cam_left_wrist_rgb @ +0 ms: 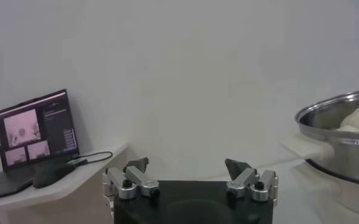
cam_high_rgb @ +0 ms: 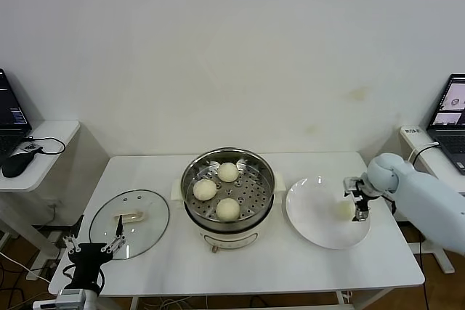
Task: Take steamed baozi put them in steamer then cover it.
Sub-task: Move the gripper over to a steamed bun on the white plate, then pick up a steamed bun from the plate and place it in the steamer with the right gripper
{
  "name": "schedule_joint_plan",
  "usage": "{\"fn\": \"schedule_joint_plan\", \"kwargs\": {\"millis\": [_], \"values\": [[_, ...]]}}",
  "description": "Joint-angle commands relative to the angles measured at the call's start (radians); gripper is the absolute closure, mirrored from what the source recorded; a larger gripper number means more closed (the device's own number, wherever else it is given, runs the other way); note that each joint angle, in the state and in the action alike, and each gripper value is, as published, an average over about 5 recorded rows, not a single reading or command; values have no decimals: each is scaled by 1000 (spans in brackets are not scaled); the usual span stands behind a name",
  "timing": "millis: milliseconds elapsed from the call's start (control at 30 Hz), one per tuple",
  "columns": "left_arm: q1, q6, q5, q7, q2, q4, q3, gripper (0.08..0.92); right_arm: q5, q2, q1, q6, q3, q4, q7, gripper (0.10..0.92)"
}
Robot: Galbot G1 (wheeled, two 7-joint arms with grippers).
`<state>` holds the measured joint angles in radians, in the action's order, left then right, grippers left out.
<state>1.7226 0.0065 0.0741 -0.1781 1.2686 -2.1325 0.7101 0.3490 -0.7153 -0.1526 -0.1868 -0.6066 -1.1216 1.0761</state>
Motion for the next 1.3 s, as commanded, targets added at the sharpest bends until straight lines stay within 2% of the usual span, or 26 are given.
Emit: {"fn": "schedule_joint_plan", "kwargs": {"millis": [33, 500, 833, 1000, 1300], "values": [[-1, -1, 0, 0, -1, 5, 0, 177, 27, -27, -23, 1, 26, 42, -3, 211], [0, -3, 2, -1, 2, 7, 3, 177, 17, -33, -9, 4, 29, 48, 14, 349], [4, -3, 4, -2, 3, -2, 9, 177, -9, -6, 20, -1, 23, 4, 25, 394], [0, -3, 3, -2, 2, -2, 7, 177, -79, 61, 120, -25, -41, -90, 44, 397], [-3, -2, 3, -2, -1, -4, 2, 177, -304, 106, 465, -130, -284, -254, 26, 397]]}}
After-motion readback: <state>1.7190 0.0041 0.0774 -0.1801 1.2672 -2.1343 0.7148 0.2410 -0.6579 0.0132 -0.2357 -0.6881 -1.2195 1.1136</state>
